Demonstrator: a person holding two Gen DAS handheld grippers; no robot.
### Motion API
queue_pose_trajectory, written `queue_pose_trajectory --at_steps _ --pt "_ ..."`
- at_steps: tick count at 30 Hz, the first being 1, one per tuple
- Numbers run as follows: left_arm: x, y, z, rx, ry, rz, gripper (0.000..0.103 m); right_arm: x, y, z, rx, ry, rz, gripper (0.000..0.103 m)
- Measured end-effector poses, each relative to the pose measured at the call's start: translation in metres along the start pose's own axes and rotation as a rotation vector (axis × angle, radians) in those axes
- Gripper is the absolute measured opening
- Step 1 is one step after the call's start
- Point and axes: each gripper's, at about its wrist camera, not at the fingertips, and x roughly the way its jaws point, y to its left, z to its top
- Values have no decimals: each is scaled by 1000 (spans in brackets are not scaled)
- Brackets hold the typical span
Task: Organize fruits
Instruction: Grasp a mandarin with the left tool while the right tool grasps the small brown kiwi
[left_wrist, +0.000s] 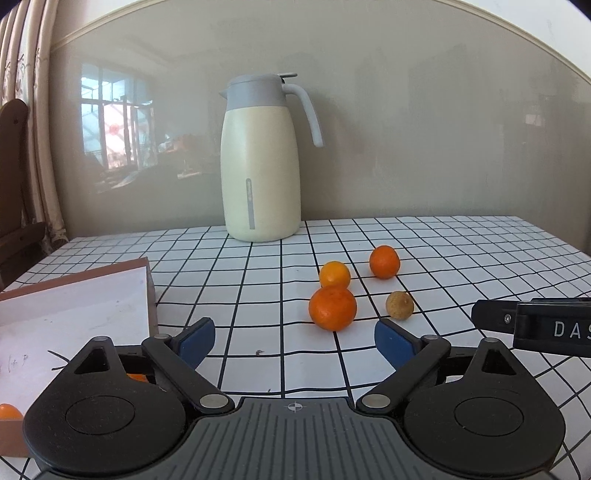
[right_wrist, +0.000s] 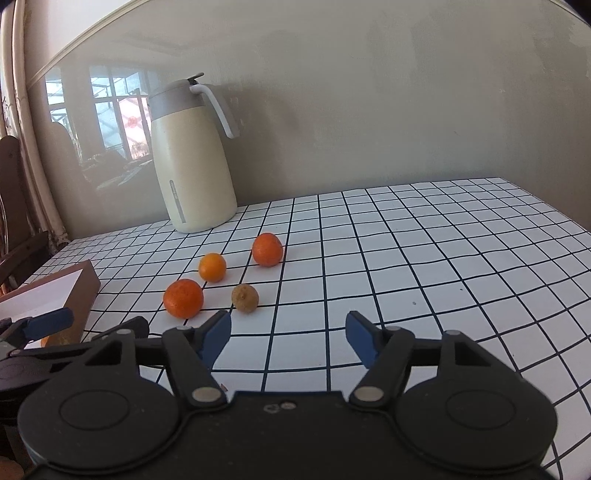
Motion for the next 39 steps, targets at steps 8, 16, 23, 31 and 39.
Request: queue_pose_trajectory --at_steps 8,16,23,31,39 --pt "21 -4 3 -22 43 -38 86 17 4 5 0 24 9 50" --pt "41 -7 9 -45 70 -45 79 36 4 13 16 64 29 44" --pt "61 -4 16 -44 90 -46 73 55 9 19 16 103 59 36" --pt "75 2 22 -85 115 -63 71 73 9 27 45 145 104 29" --pt "79 7 24 -91 124 -38 71 88 7 29 69 183 153 29"
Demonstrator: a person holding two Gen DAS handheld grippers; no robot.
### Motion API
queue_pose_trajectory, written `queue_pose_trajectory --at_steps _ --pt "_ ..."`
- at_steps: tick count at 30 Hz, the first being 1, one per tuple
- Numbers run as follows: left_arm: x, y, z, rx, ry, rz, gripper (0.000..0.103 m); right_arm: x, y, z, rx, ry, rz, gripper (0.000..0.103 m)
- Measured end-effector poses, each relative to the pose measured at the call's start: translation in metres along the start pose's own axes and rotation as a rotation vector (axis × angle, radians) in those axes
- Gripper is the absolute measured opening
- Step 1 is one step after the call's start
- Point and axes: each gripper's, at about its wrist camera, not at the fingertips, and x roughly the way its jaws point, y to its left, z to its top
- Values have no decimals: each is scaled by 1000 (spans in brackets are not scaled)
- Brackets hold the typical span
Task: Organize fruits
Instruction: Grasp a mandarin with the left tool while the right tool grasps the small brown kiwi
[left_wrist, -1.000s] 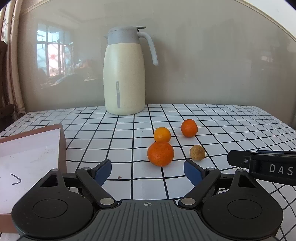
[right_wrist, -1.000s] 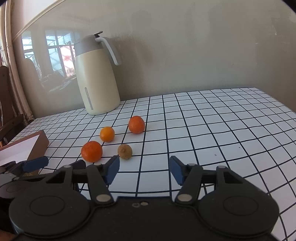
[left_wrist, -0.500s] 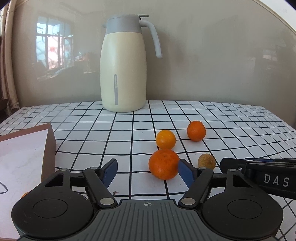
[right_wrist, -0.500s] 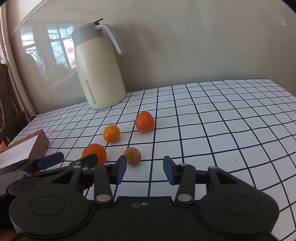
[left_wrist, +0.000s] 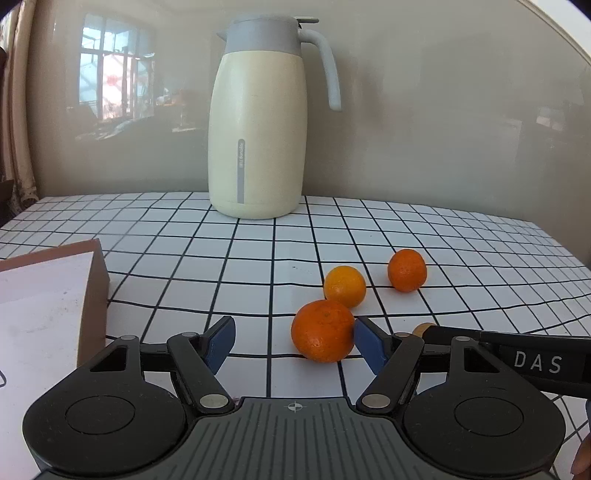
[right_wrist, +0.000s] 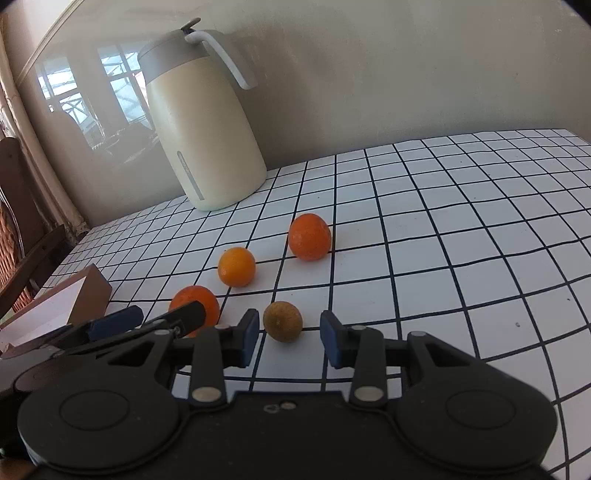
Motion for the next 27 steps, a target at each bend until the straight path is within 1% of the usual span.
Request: queue_pose_trajectory --at_steps 4,5,6,7,10,16,20,21,22,23,24,27 --pt "2 4 0 4 -2 14 71 5 5 -1 -7 -10 -16 27" --pt "2 4 0 7 -3 18 71 5 7 -1 -14 -11 -20 25" --pt "3 5 1 5 -2 17 71 6 9 -1 -20 -14 -29 20" --pt "4 4 1 5 0 15 71 6 10 -1 -28 -16 -35 18" --pt "6 -1 1 15 -2 15 71 5 11 -1 -47 -27 -67 17" --pt "11 -15 0 33 3 -21 71 -3 3 -2 -65 -46 -130 17" --pt "13 -16 1 10 1 -29 71 -4 -1 -3 -62 -43 -125 17" --pt "13 -16 1 5 2 -32 66 -4 -1 -3 -64 -40 -121 17" --pt "14 -17 1 5 5 -33 55 -3 -1 -3 -67 -37 -120 17" --pt "14 -16 1 2 6 -26 50 -3 0 -4 -71 -40 -123 17" --pt "13 -15 1 -6 4 -20 42 -2 1 -4 -75 -41 -126 17" --pt "13 -13 1 -6 4 -22 42 -1 3 -4 -80 -39 -127 17"
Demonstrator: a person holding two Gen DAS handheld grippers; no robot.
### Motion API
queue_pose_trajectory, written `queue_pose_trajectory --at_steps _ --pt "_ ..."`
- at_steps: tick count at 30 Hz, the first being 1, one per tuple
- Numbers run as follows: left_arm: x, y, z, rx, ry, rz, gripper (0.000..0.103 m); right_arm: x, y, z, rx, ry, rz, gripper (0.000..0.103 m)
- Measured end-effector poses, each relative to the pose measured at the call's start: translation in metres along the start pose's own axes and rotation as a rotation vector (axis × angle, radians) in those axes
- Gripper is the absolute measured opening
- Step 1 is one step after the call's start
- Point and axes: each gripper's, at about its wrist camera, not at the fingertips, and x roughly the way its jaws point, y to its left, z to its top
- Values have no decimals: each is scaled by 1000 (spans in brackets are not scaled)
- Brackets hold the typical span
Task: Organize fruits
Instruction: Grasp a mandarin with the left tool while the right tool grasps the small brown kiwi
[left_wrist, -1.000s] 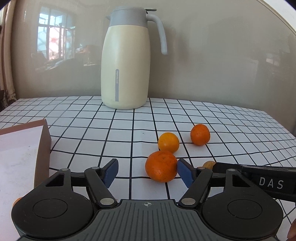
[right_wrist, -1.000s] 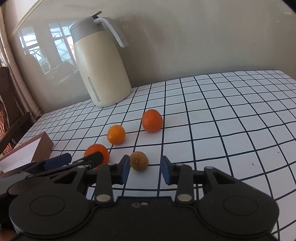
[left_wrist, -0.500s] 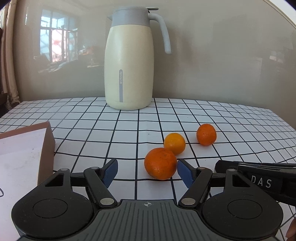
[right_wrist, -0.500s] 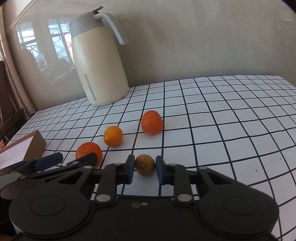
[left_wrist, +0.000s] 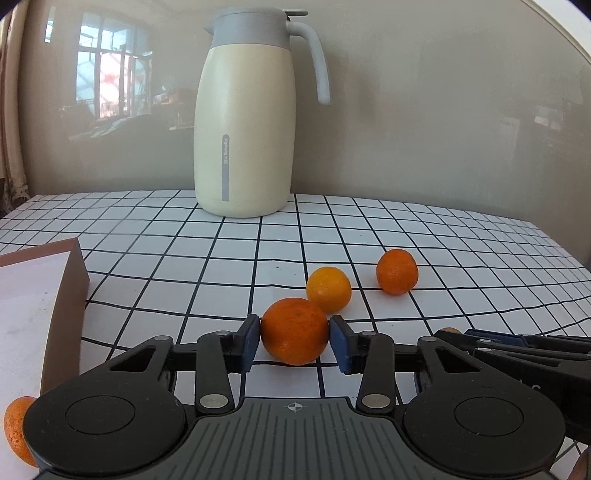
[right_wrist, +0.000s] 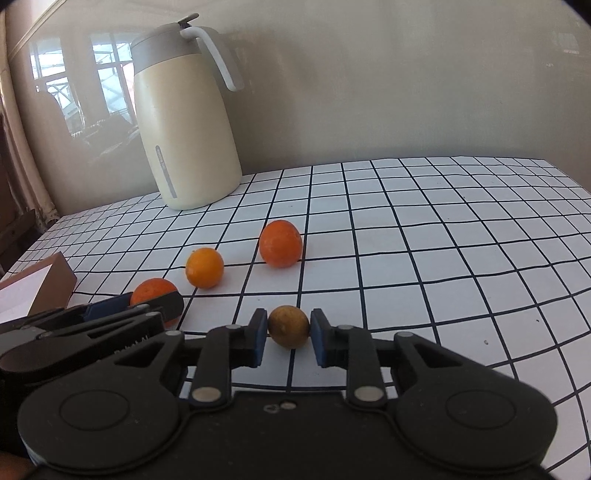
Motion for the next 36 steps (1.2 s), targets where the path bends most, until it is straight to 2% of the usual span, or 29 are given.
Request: queue_pose_trajectory --at_steps 13,21,31,36 --pt "-15 6 -6 -8 -9 -18 40 -13 1 1 -12 -29 20 17" --pt "-39 11 -14 12 -15 -40 40 -30 2 -4 -30 -42 57 17" --pt "-71 21 -27 43 -10 -74 40 -46 10 -24 -78 -10 103 17" --pt "-86 29 -30 46 -19 -78 40 -58 14 -24 -83 -34 115 17"
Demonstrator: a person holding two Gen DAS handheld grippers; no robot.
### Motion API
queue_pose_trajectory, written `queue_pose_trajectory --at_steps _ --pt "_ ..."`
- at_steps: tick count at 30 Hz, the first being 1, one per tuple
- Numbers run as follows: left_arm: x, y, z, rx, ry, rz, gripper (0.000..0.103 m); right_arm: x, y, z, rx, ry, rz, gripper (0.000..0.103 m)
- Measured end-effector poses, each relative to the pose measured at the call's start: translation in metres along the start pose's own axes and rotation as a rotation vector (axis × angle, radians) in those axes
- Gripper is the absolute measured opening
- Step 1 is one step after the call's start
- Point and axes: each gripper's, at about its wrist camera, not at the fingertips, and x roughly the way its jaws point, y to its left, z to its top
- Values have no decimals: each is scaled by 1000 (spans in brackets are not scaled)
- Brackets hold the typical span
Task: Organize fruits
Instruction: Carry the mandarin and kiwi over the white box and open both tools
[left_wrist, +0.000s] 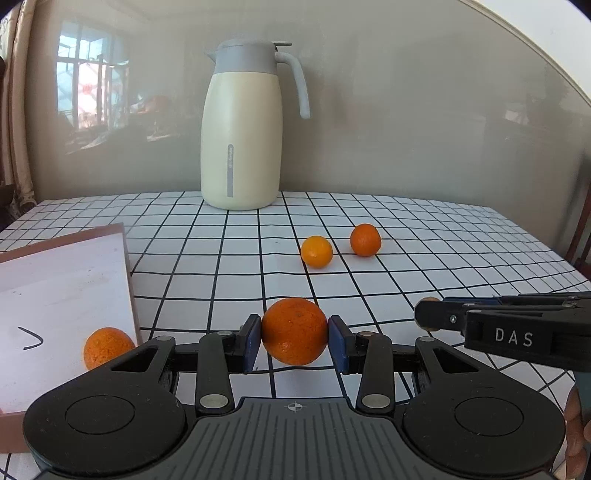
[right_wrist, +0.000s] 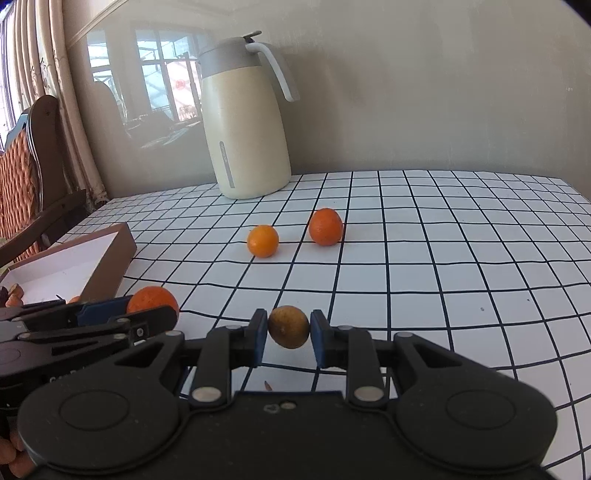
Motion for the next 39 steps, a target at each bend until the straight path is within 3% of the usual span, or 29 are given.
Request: queue_pose_trajectory --at_steps 16,27,39 --pt "-73 58 0 -82 -103 79 40 -22 63 16 -58 -84 176 17" --pt "-105 118 -10 -163 -153 219 40 -14 124 22 -117 -125 298 17" --pt "-124 171 -21 -241 -185 366 40 4 172 19 -147 -138 331 17"
